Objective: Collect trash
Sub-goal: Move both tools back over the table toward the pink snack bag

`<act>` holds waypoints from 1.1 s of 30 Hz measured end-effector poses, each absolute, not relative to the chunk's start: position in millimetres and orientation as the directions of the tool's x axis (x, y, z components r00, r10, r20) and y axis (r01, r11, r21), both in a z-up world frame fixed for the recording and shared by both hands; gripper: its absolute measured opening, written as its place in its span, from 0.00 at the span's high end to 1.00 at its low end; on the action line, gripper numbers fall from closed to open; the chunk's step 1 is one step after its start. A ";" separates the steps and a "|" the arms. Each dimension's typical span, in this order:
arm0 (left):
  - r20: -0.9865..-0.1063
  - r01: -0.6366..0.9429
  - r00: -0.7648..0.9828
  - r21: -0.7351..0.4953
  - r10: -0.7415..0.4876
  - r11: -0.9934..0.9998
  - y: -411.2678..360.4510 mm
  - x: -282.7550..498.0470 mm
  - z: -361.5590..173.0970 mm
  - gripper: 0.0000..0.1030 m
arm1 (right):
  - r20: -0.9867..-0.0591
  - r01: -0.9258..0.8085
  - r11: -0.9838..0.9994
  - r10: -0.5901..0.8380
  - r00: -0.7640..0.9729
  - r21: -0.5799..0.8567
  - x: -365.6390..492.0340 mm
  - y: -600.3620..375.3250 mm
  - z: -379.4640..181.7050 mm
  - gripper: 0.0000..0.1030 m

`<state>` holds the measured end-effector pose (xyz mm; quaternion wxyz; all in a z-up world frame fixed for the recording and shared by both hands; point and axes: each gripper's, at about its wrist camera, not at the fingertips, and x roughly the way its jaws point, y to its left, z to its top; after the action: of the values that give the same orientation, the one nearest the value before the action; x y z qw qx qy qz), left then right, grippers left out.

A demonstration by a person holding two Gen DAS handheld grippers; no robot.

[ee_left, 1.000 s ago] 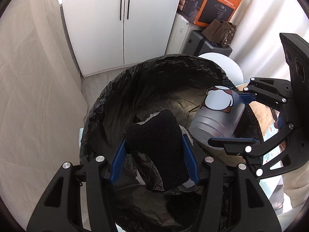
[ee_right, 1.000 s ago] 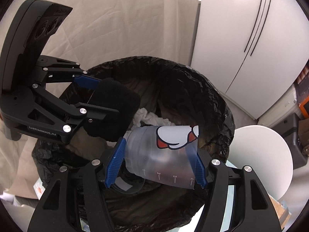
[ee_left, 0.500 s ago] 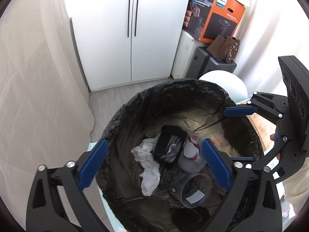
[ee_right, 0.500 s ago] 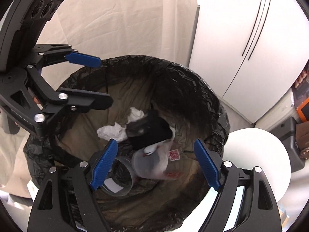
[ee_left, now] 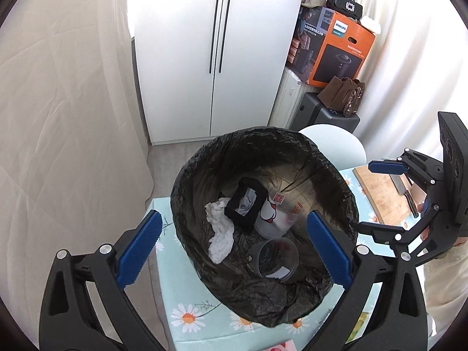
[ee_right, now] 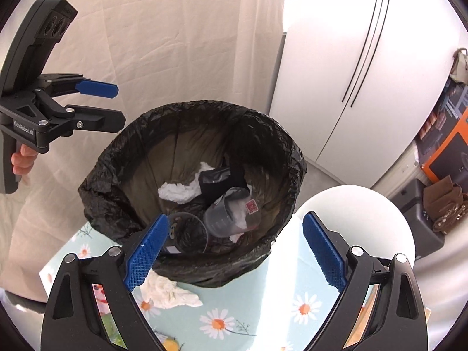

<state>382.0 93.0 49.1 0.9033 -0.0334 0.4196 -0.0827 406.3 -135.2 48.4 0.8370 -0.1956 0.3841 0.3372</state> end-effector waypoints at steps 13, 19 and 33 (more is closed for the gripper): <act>-0.796 0.050 0.592 -0.124 -0.129 0.991 86.7 308.6 30.9 0.06 | -0.782 -0.700 0.712 0.410 0.471 -0.048 347.4 -161.9 40.6 0.12; -0.814 0.002 0.571 -0.125 -0.104 0.992 89.4 283.7 18.6 0.06 | -0.795 -0.715 0.698 0.407 0.451 -0.048 324.5 -165.6 29.5 0.12; -0.867 -0.043 0.485 -0.152 -0.112 0.988 79.2 251.2 -30.2 0.06 | -0.845 -0.700 0.714 0.365 0.390 -0.015 295.0 -182.6 -9.1 0.12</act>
<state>251.2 79.2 -30.2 0.8583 -0.0765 0.5070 -0.0199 295.0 -182.6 -9.1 0.8123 -0.1883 0.4442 0.3279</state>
